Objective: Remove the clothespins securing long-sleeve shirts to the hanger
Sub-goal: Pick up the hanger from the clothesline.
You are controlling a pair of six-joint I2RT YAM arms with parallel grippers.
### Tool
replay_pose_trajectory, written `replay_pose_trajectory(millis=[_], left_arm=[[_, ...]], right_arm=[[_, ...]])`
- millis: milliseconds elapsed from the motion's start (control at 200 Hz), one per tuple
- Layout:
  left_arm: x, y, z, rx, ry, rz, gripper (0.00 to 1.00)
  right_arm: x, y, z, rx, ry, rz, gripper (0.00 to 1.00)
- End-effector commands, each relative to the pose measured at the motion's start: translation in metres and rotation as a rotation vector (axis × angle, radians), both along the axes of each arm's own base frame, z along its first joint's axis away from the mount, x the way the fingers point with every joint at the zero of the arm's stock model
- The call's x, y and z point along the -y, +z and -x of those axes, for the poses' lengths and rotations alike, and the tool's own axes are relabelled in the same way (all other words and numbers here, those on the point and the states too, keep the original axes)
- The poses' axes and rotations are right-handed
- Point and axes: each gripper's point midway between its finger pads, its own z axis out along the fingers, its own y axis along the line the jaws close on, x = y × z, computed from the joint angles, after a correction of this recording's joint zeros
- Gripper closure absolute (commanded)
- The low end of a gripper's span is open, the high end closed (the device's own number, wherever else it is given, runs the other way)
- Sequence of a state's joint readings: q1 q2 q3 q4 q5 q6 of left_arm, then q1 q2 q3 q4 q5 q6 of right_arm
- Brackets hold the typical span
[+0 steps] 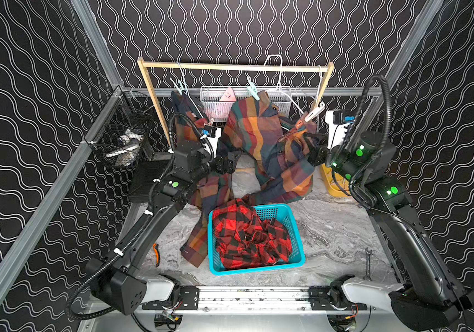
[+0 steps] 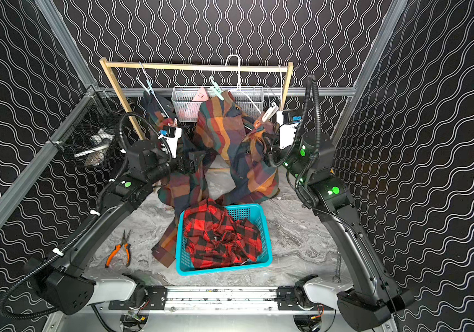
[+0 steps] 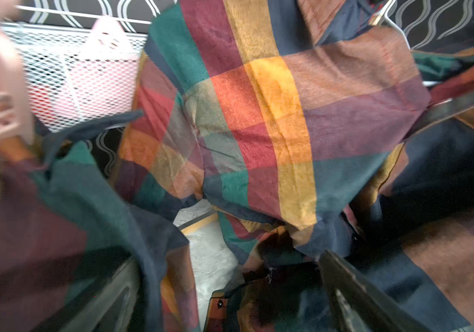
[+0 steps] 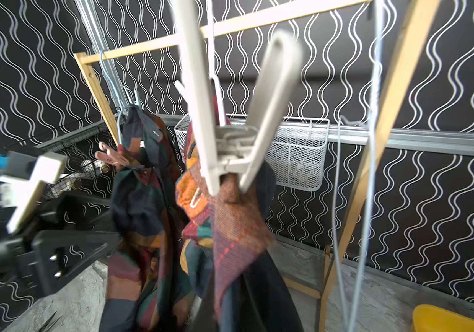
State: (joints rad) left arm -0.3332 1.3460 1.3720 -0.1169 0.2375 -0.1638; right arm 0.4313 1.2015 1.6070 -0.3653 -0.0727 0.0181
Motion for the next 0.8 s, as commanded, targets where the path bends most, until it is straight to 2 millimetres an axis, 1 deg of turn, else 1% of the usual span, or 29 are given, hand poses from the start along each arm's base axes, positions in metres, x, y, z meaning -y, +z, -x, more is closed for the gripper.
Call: replay_pose_trajectory(millis=[0,185,325,385,530,670,796], left_arm=[[0.019,0.015,0.003,0.037,-0.109,0.07,0.02],[0.026,0.012,-0.006,0.016,-0.13,0.08,0.02],[0.023,0.012,-0.015,0.012,-0.101,0.061,0.04],[0.021,0.013,-0.015,0.013,-0.089,0.051,0.04],[0.023,0.02,-0.014,0.029,-0.1,0.069,0.04],[0.018,0.019,-0.015,0.027,-0.072,0.051,0.04],[0.015,0.019,-0.013,0.03,-0.061,0.044,0.04]], right_arm=[[0.001,0.022,0.015,0.076,0.033,-0.04,1.0],[0.006,0.033,0.032,0.118,0.047,-0.056,1.0],[0.008,0.033,0.033,0.119,0.038,-0.051,1.0],[0.009,0.033,0.035,0.12,0.034,-0.048,1.0],[0.013,0.036,0.042,0.139,0.03,-0.051,1.0],[0.015,0.042,0.051,0.162,0.046,-0.058,1.0],[0.011,0.043,0.054,0.168,0.071,-0.06,1.0]])
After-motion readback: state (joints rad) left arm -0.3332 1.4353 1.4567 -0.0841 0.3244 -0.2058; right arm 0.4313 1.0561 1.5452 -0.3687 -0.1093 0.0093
